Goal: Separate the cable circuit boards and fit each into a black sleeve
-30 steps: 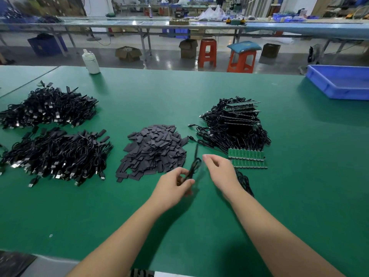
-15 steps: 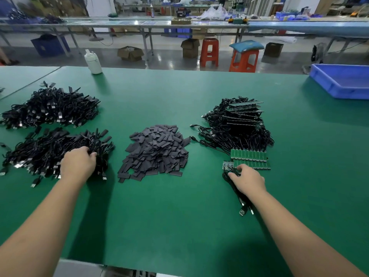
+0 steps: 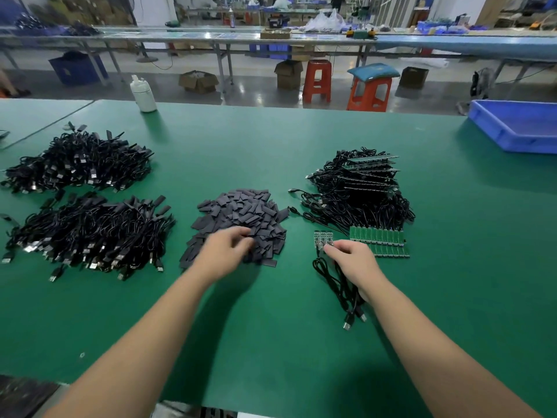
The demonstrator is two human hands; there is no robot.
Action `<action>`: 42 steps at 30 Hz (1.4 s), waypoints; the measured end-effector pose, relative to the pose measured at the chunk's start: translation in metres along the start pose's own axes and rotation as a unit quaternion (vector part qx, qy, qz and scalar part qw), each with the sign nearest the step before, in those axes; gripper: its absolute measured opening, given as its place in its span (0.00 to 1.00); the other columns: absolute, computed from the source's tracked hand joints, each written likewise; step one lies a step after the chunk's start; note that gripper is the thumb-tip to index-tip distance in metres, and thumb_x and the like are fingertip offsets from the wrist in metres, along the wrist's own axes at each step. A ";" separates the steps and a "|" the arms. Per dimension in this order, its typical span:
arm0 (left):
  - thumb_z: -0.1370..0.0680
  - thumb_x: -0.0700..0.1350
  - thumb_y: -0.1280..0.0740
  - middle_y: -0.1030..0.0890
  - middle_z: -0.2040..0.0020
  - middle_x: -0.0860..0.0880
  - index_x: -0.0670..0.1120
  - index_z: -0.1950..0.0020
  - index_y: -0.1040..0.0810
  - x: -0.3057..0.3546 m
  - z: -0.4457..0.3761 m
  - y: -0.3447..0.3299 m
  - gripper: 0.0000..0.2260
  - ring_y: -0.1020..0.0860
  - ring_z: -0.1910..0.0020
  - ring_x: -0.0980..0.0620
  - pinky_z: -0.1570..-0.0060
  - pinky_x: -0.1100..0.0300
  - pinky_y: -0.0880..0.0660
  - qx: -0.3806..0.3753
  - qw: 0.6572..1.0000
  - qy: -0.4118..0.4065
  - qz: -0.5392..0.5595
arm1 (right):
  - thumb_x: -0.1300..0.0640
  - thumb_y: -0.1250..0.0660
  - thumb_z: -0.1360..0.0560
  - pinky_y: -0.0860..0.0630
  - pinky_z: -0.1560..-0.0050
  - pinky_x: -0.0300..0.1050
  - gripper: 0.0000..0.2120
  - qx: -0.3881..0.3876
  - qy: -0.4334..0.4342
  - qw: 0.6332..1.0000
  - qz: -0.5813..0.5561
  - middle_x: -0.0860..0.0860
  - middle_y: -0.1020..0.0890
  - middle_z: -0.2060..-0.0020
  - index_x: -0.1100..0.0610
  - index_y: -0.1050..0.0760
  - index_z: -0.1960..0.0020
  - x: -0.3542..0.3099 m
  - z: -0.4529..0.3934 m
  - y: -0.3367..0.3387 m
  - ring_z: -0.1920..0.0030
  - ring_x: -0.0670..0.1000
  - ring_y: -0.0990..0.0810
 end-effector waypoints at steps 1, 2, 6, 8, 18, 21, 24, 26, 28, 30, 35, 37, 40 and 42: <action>0.21 0.51 0.32 0.15 0.49 0.54 0.51 0.35 0.22 0.013 0.003 -0.023 0.15 0.16 0.52 0.54 0.48 0.53 0.20 -0.038 0.996 0.017 0.082 | 0.51 0.30 0.23 0.28 0.54 0.38 0.06 -0.006 0.014 1.000 0.000 0.42 0.17 0.56 0.50 0.18 0.48 -0.006 0.002 -0.004 0.55 0.42 0.21; 0.21 0.51 0.32 0.15 0.50 0.52 0.50 0.34 0.23 0.025 0.005 -0.044 0.16 0.16 0.53 0.52 0.50 0.53 0.19 -0.061 0.985 0.034 0.155 | 0.52 0.30 0.23 0.28 0.58 0.35 0.02 -0.013 0.029 0.999 -0.003 0.44 0.17 0.59 0.49 0.19 0.52 -0.014 0.004 -0.008 0.60 0.42 0.22; 0.20 0.42 0.34 0.15 0.58 0.50 0.44 0.42 0.20 0.058 0.007 -0.083 0.08 0.16 0.62 0.56 0.66 0.61 0.21 -0.051 0.961 0.043 0.267 | 0.54 0.29 0.24 0.31 0.66 0.35 0.06 -0.026 0.095 0.994 0.038 0.44 0.20 0.69 0.49 0.19 0.60 -0.035 0.013 -0.016 0.70 0.40 0.27; 0.20 0.39 0.35 0.16 0.65 0.52 0.45 0.48 0.20 0.064 0.009 -0.082 0.05 0.17 0.66 0.55 0.67 0.60 0.20 -0.022 0.960 0.041 0.276 | 0.55 0.29 0.25 0.34 0.69 0.33 0.09 -0.013 0.113 0.991 0.075 0.41 0.23 0.75 0.47 0.21 0.63 -0.038 0.015 -0.014 0.74 0.39 0.29; 0.26 0.46 0.31 0.17 0.68 0.48 0.48 0.63 0.22 0.083 0.015 -0.073 0.07 0.16 0.65 0.47 0.58 0.44 0.18 -0.004 0.979 0.008 0.206 | 0.53 0.28 0.25 0.34 0.65 0.33 0.03 0.023 0.115 0.992 0.044 0.42 0.23 0.70 0.51 0.20 0.56 -0.038 0.019 -0.006 0.71 0.39 0.28; 0.26 0.45 0.30 0.17 0.68 0.50 0.48 0.65 0.22 0.086 0.016 -0.071 0.08 0.16 0.66 0.47 0.59 0.45 0.17 0.003 0.979 0.018 0.202 | 0.53 0.27 0.26 0.33 0.66 0.33 0.07 0.039 0.120 0.991 0.044 0.43 0.22 0.70 0.48 0.22 0.62 -0.039 0.021 -0.005 0.72 0.37 0.27; 0.27 0.45 0.29 0.16 0.68 0.48 0.48 0.66 0.21 0.088 0.017 -0.070 0.08 0.16 0.68 0.48 0.59 0.45 0.17 -0.002 0.981 0.020 0.195 | 0.54 0.26 0.27 0.30 0.66 0.33 0.10 0.058 0.123 0.990 0.047 0.42 0.22 0.72 0.46 0.23 0.65 -0.038 0.024 -0.002 0.72 0.36 0.26; 0.27 0.45 0.29 0.16 0.68 0.49 0.48 0.67 0.21 0.090 0.019 -0.069 0.09 0.16 0.68 0.50 0.59 0.46 0.17 0.002 0.982 0.018 0.191 | 0.53 0.27 0.27 0.29 0.67 0.34 0.06 0.061 0.123 0.989 0.056 0.43 0.20 0.72 0.49 0.19 0.62 -0.038 0.025 -0.002 0.71 0.38 0.24; 0.26 0.45 0.29 0.16 0.69 0.50 0.48 0.66 0.21 0.091 0.020 -0.069 0.09 0.16 0.69 0.52 0.59 0.47 0.17 0.009 0.982 0.017 0.187 | 0.53 0.27 0.26 0.27 0.65 0.34 0.04 0.060 0.122 0.989 0.054 0.44 0.17 0.68 0.53 0.16 0.57 -0.038 0.027 -0.001 0.66 0.40 0.20; 0.26 0.44 0.29 0.17 0.70 0.51 0.47 0.66 0.20 0.092 0.023 -0.069 0.08 0.17 0.69 0.53 0.59 0.48 0.17 0.019 0.984 0.016 0.178 | 0.54 0.27 0.26 0.27 0.65 0.30 0.03 0.062 0.123 0.989 0.044 0.44 0.15 0.66 0.53 0.15 0.55 -0.037 0.028 -0.001 0.64 0.39 0.18; 0.27 0.46 0.30 0.18 0.70 0.51 0.49 0.67 0.25 0.101 0.031 -0.066 0.10 0.18 0.68 0.52 0.59 0.54 0.20 0.063 0.991 -0.012 0.113 | 0.54 0.28 0.25 0.28 0.64 0.33 0.03 0.081 0.117 0.988 0.064 0.43 0.16 0.66 0.50 0.17 0.58 -0.037 0.032 -0.003 0.64 0.38 0.19; 0.26 0.48 0.30 0.18 0.69 0.50 0.49 0.67 0.26 0.103 0.032 -0.065 0.11 0.20 0.66 0.50 0.60 0.55 0.23 0.069 0.993 -0.026 0.090 | 0.55 0.29 0.25 0.24 0.62 0.40 0.08 0.079 0.109 0.989 0.060 0.45 0.16 0.67 0.51 0.21 0.63 -0.033 0.030 -0.002 0.63 0.43 0.18; 0.24 0.49 0.31 0.19 0.70 0.50 0.48 0.65 0.25 0.094 0.034 -0.067 0.10 0.21 0.67 0.49 0.62 0.58 0.25 0.056 0.992 -0.029 0.108 | 0.56 0.33 0.23 0.22 0.59 0.47 0.06 0.081 0.078 0.991 0.074 0.47 0.17 0.64 0.53 0.23 0.58 -0.022 0.018 0.009 0.59 0.52 0.17; 0.25 0.49 0.31 0.20 0.70 0.49 0.49 0.64 0.24 0.088 0.034 -0.069 0.10 0.22 0.69 0.50 0.65 0.59 0.27 0.027 0.989 -0.030 0.140 | 0.56 0.35 0.20 0.24 0.58 0.45 0.10 0.075 0.049 0.991 0.099 0.46 0.19 0.59 0.55 0.22 0.41 -0.011 0.008 0.017 0.58 0.50 0.19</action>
Point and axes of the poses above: each hand's wrist, its own z-axis away from the middle knuckle, its own y-axis out of the back of the hand, x = y × z, the point moved 8 cm from there along -z, towards the middle knuckle
